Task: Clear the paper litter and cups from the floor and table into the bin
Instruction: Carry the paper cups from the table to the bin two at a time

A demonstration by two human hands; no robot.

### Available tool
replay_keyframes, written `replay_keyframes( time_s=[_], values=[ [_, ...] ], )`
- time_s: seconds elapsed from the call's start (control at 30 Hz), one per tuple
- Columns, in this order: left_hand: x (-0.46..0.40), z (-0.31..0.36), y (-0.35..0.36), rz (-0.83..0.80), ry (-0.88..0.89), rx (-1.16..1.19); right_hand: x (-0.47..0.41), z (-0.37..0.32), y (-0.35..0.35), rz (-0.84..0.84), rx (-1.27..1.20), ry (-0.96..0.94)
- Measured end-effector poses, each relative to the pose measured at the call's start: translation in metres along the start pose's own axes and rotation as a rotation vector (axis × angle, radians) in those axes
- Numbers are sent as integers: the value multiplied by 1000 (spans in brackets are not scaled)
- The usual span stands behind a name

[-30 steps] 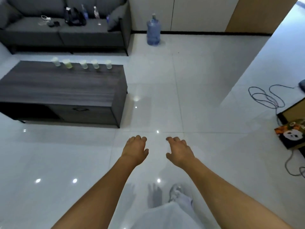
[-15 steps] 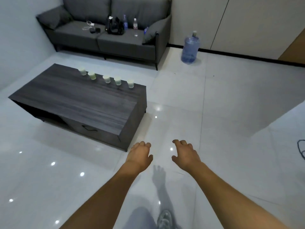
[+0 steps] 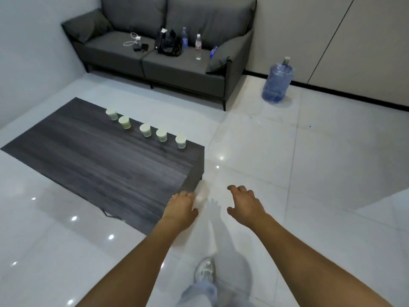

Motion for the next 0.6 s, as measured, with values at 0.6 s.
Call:
replay_keyframes(
  time_s=[0.6],
  values=[
    [-283,61,-160,75,-189,180,-297,57,-219,-53,155,-197]
  ],
)
Point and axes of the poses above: each hand's wrist, its own x-axis away from the middle knuckle, its own y-axis out of the palm, z = x × y, the point moved 1 cm from there along -x, towards the middle knuckle, and after that the axes turned 9 degrees about -z, right-handed, at the moved point
